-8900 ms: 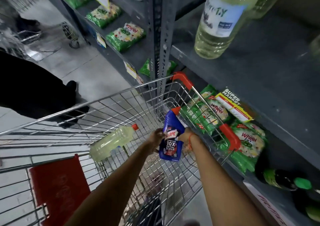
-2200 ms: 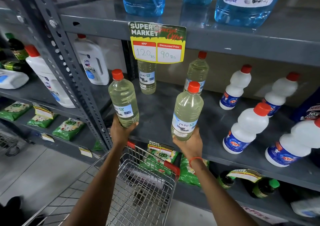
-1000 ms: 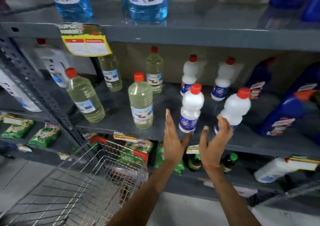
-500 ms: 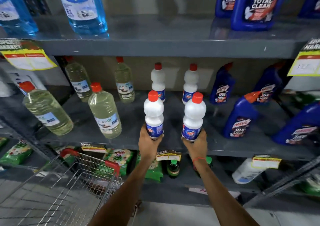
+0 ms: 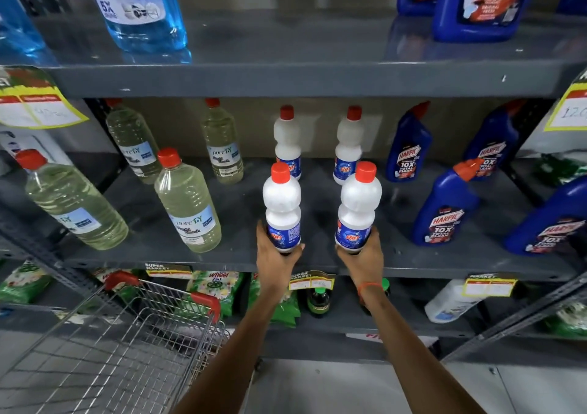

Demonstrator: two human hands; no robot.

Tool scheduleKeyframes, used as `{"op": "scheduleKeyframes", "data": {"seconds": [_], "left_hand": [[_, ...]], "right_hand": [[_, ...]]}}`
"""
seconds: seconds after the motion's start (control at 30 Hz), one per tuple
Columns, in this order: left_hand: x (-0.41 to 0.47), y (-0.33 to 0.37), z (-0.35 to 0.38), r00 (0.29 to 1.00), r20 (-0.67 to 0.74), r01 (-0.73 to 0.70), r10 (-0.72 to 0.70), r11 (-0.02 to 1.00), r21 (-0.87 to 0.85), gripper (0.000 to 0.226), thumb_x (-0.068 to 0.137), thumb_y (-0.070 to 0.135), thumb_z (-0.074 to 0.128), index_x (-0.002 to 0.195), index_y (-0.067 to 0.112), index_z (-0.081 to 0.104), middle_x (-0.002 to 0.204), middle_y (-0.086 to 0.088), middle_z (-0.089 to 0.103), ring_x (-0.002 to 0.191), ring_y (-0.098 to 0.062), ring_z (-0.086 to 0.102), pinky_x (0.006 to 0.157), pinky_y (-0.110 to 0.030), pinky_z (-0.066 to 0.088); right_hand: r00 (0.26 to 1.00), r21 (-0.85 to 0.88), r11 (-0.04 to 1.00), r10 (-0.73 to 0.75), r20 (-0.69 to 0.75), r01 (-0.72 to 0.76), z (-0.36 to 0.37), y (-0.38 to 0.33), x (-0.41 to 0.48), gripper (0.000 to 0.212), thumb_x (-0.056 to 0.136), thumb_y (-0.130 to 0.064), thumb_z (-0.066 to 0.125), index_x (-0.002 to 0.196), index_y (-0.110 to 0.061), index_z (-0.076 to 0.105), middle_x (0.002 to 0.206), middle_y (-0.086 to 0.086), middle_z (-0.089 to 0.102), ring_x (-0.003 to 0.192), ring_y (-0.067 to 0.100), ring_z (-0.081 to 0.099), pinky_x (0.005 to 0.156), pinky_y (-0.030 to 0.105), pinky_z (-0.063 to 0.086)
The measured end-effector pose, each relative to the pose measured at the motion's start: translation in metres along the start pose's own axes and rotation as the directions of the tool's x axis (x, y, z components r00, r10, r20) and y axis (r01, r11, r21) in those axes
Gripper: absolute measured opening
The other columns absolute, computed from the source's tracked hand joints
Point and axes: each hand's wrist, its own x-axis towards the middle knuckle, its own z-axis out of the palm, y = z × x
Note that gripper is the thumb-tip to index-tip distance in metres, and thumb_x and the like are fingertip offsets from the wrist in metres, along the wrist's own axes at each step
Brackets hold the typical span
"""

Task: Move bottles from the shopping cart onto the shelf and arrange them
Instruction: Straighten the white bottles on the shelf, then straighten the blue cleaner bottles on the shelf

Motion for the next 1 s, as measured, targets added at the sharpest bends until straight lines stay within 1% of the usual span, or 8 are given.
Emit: {"op": "scheduleKeyframes", "data": {"seconds": [0.1, 0.17, 0.33, 0.43, 0.63, 0.73, 0.87, 1.0], "left_hand": [[-0.010, 0.009, 0.003, 0.996, -0.013, -0.087, 0.088, 0.993, 0.076, 0.118, 0.071, 0.048, 0.073, 0.147, 0.007, -0.007, 0.159, -0.015, 0.002, 0.147, -0.028, 0.007, 0.118, -0.041, 0.016], [-0.015, 0.018, 0.004, 0.967, -0.058, -0.231, 0.246, 0.954, 0.193, 0.112, 0.078, 0.059, 0.058, 0.146, 0.002, -0.011, 0.158, -0.018, -0.010, 0.148, -0.028, -0.005, 0.120, -0.042, 0.009], [-0.039, 0.055, 0.023, 0.819, -0.033, -0.538, 0.573, 0.786, 0.305, 0.090, 0.090, 0.045, 0.049, 0.144, -0.007, 0.001, 0.155, -0.023, 0.003, 0.147, -0.031, 0.001, 0.122, -0.038, 0.008], [-0.057, 0.079, 0.056, 0.765, 0.036, -0.631, 0.643, 0.738, 0.239, 0.082, 0.092, 0.040, 0.048, 0.146, -0.003, 0.003, 0.155, -0.018, 0.006, 0.148, -0.028, 0.005, 0.122, -0.035, 0.010], [-0.098, 0.107, 0.151, 0.841, 0.113, -0.540, 0.529, 0.834, 0.117, 0.091, 0.087, 0.039, 0.062, 0.147, 0.002, 0.005, 0.159, -0.014, 0.008, 0.148, -0.019, 0.006, 0.122, -0.029, 0.013], [-0.111, 0.119, 0.200, 0.904, 0.133, -0.418, 0.406, 0.905, 0.079, 0.104, 0.081, 0.049, 0.064, 0.148, 0.005, -0.002, 0.160, -0.006, -0.001, 0.148, -0.014, 0.002, 0.122, -0.026, 0.008], [-0.115, 0.137, 0.250, 0.977, 0.064, -0.203, 0.203, 0.979, -0.003, 0.120, 0.069, 0.054, 0.072, 0.148, 0.008, -0.006, 0.160, -0.007, 0.000, 0.147, -0.022, 0.011, 0.121, -0.035, 0.011], [-0.111, 0.150, 0.278, 0.995, -0.064, -0.076, 0.070, 0.992, -0.099, 0.125, 0.064, 0.045, 0.081, 0.148, 0.006, -0.004, 0.160, -0.010, 0.005, 0.146, -0.025, 0.013, 0.120, -0.038, 0.010]], "right_hand": [[0.998, 0.037, 0.999, -0.028, 0.062, 0.026, -0.006, -0.001, -0.004, 0.093, 0.061, -0.022, 0.080, 0.139, -0.016, 0.031, 0.139, 0.007, 0.049, 0.123, 0.022, 0.053, 0.102, 0.038, 0.047], [0.997, 0.042, 0.997, -0.072, 0.016, 0.071, -0.013, -0.003, -0.010, 0.091, 0.072, -0.021, 0.073, 0.146, -0.015, 0.021, 0.151, 0.007, 0.036, 0.135, 0.019, 0.041, 0.109, 0.031, 0.037], [0.903, -0.066, 0.934, -0.357, -0.238, 0.352, -0.048, -0.014, -0.013, 0.050, 0.091, -0.018, 0.048, 0.136, -0.002, 0.036, 0.138, 0.018, 0.045, 0.128, 0.028, 0.044, 0.109, 0.036, 0.037], [0.861, -0.107, 0.913, -0.406, -0.306, 0.393, -0.076, -0.014, -0.001, 0.042, 0.092, -0.014, 0.042, 0.131, 0.002, 0.042, 0.130, 0.023, 0.045, 0.124, 0.029, 0.043, 0.108, 0.033, 0.037], [0.849, -0.143, 0.928, -0.372, -0.375, 0.344, -0.157, 0.026, 0.027, 0.048, 0.090, -0.017, 0.048, 0.134, 0.000, 0.039, 0.133, 0.026, 0.039, 0.127, 0.026, 0.036, 0.108, 0.016, 0.028], [0.840, -0.167, 0.949, -0.313, -0.444, 0.266, -0.201, 0.052, 0.047, 0.065, 0.083, -0.017, 0.063, 0.138, 0.001, 0.033, 0.137, 0.027, 0.035, 0.130, 0.027, 0.032, 0.112, 0.021, 0.026], [0.851, -0.199, 0.969, -0.223, -0.475, 0.143, -0.246, 0.079, 0.074, 0.091, 0.073, -0.026, 0.073, 0.142, 0.006, 0.023, 0.144, 0.030, 0.027, 0.133, 0.030, 0.023, 0.112, 0.012, 0.013], [0.880, -0.164, 0.986, -0.067, -0.471, -0.013, -0.270, 0.096, 0.101, 0.112, 0.064, -0.029, 0.082, 0.146, 0.001, 0.012, 0.151, 0.026, 0.021, 0.141, 0.036, 0.018, 0.116, 0.042, 0.019]]}}
